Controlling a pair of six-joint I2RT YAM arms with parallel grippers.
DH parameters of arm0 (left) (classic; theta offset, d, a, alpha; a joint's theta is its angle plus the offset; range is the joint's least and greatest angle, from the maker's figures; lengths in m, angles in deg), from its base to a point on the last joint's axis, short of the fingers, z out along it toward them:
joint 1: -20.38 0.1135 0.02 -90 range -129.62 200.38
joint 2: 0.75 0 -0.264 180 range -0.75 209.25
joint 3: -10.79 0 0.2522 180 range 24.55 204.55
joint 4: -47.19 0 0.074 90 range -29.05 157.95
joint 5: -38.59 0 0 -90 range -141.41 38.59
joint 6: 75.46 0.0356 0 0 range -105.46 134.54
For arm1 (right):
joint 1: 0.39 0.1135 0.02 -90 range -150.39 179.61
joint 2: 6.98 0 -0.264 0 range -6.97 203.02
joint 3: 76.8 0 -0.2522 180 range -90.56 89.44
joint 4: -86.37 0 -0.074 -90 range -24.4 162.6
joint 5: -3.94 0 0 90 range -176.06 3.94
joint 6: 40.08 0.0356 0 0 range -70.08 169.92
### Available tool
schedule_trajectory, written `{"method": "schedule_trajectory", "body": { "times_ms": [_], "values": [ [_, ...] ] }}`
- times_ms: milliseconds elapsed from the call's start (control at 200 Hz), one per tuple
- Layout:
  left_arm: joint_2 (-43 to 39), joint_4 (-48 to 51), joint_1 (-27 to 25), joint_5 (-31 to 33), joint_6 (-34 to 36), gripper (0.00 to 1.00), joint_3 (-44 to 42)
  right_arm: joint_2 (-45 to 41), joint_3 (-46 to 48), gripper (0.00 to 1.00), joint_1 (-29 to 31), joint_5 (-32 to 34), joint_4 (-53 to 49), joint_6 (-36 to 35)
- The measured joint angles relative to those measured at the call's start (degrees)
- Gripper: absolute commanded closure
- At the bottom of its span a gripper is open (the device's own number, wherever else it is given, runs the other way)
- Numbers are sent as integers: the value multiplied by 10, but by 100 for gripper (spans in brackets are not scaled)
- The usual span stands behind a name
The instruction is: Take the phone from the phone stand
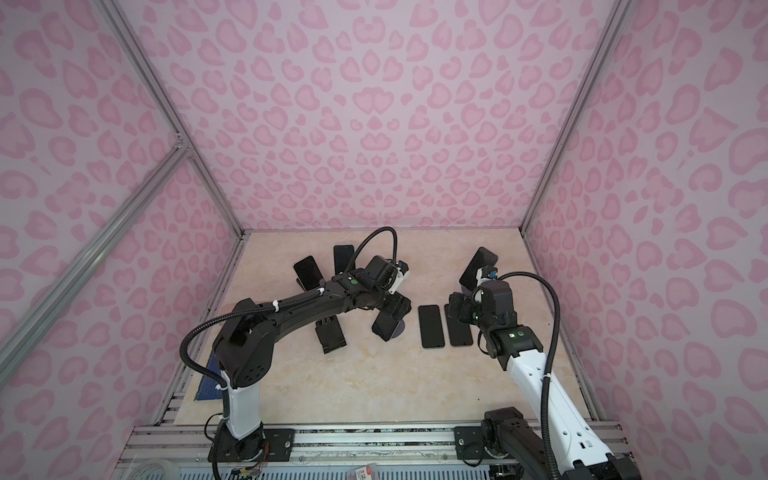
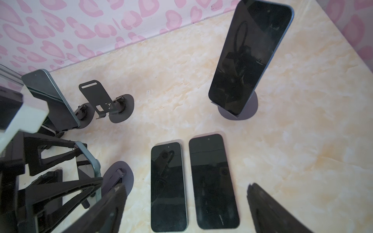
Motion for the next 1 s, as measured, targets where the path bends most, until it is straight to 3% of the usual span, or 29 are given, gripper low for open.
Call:
{"method": "schedule_trajectory", "body": {
  "times_ms": [1000],
  "values": [
    [-9,9,-8,47,-24,26,-5,-19,7,5,-13,-4,6,4]
  ]
}}
